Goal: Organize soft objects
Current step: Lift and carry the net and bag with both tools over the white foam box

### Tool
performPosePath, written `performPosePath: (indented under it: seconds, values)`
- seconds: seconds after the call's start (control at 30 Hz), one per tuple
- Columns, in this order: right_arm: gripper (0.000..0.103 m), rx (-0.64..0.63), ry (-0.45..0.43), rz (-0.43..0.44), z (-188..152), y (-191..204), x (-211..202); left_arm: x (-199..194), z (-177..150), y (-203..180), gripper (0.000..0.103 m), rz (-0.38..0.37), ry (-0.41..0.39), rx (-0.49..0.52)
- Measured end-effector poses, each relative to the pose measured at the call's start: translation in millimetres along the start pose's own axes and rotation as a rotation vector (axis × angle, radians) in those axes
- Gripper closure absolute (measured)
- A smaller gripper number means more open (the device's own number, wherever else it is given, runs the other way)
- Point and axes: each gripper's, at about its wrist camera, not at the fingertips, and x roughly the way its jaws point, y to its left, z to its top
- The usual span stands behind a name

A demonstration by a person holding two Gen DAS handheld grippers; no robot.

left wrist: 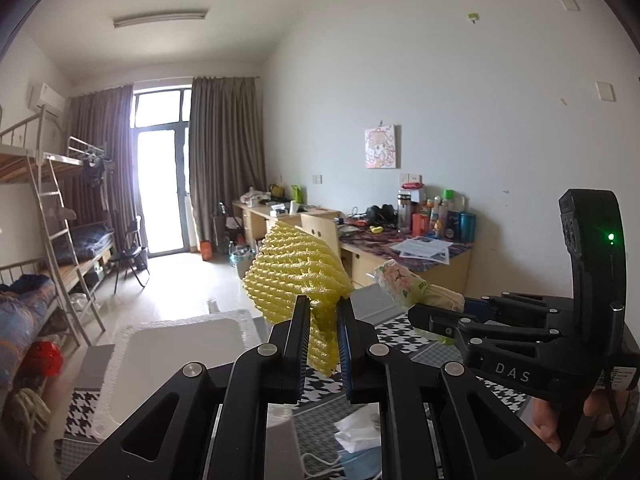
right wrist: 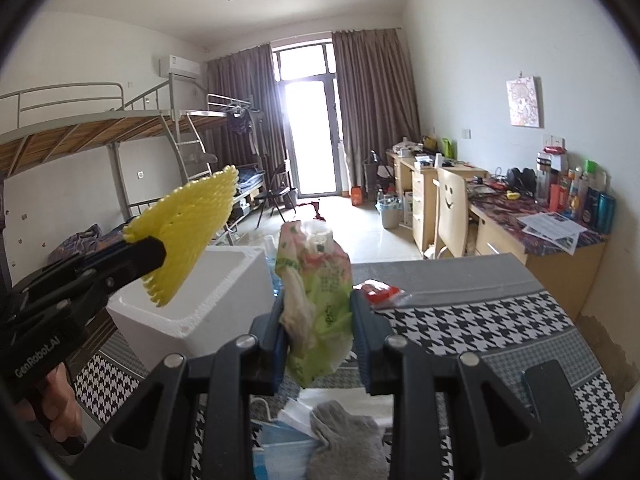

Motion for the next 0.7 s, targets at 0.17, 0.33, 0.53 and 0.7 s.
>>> performPosePath:
  seconds: [0.17,0.33,0.53,0.7]
  values:
    - [0.07,-0.001,-0.003,0.031,6,7,9,1,2,6,0.089,0.025,-0.007,-0.003]
    - [0.07,-0.008,-0.009,0.052,11,13,12,1,4,14,0.089,0.055,-0.01,-0.011]
    - [0.07,-0.018,-0.01,0.078,15,21,17,-2,5,25,0.089,0.091,-0.018,-0.021]
    - [0.07,-0.024,0.005,0.109,18,29,24,-2,6,35,0.089,0.135,-0.014,-0.034]
